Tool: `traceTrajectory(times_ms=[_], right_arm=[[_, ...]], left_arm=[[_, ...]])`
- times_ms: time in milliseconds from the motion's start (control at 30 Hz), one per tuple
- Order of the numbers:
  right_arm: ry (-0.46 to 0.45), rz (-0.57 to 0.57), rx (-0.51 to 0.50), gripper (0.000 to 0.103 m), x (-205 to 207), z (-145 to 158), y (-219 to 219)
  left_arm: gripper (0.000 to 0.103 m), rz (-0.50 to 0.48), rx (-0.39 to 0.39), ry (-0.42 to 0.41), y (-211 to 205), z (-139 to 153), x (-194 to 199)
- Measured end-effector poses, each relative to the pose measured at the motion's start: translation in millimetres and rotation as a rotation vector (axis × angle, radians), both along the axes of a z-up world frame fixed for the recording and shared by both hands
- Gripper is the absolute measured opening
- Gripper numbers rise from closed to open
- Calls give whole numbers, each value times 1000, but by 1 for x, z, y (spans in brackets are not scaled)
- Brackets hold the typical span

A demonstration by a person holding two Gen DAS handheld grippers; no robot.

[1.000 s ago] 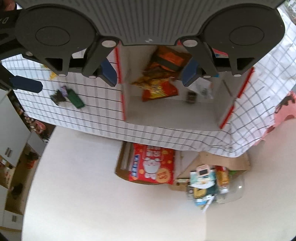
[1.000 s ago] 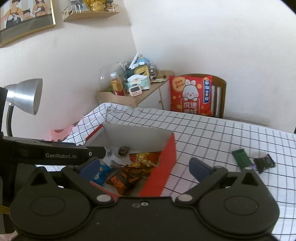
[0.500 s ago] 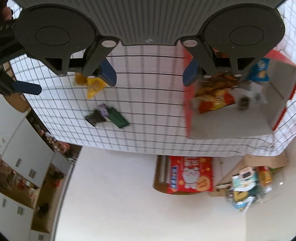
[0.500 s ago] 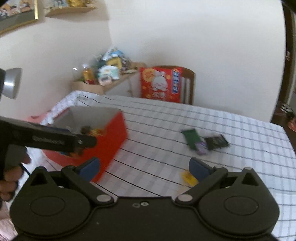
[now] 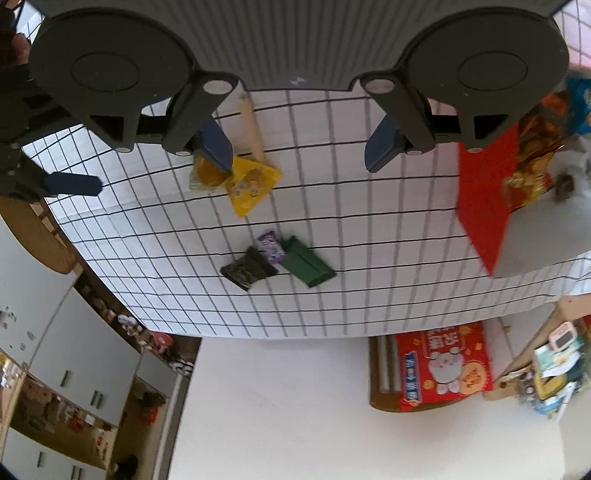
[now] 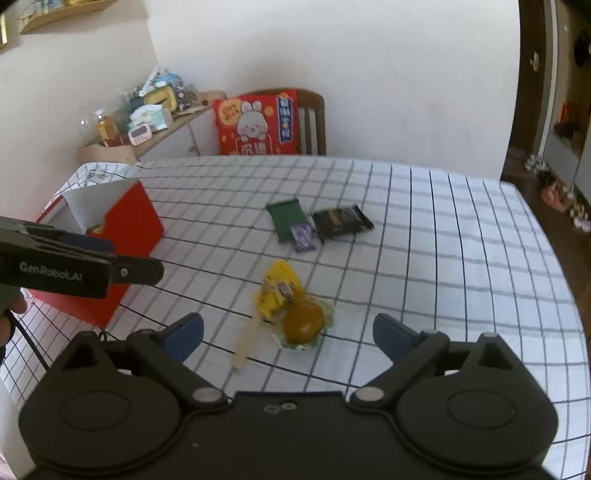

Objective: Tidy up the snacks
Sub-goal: 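Move the left tool to the yellow candy packet while the right tool reaches the round wrapped cake, then close the left gripper on the yellow packet while the right gripper grasps the round wrapped cake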

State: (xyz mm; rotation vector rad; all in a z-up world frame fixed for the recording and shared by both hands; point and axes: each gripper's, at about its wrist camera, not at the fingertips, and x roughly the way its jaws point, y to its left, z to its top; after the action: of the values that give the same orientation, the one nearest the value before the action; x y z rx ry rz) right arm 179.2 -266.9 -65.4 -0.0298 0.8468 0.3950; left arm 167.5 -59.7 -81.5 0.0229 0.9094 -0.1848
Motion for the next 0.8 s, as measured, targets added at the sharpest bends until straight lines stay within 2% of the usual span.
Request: traceTrajectory(times_ms=[167,433,533,800], right_arm=[[31,-1,-4,95,15,-16,-9],[102,55,10,83,44,-38,-11],[115,88,8,80,51,-44,-8],[133,111,14,72,64,-59,-2]], left_arm=[[78,-13,9,42,-17,-15,21],[78,-62,8,103,-38,-43,51],[78,-68,29,127,-45,-54,61],[77,-68,23,185,-57,-74,79]])
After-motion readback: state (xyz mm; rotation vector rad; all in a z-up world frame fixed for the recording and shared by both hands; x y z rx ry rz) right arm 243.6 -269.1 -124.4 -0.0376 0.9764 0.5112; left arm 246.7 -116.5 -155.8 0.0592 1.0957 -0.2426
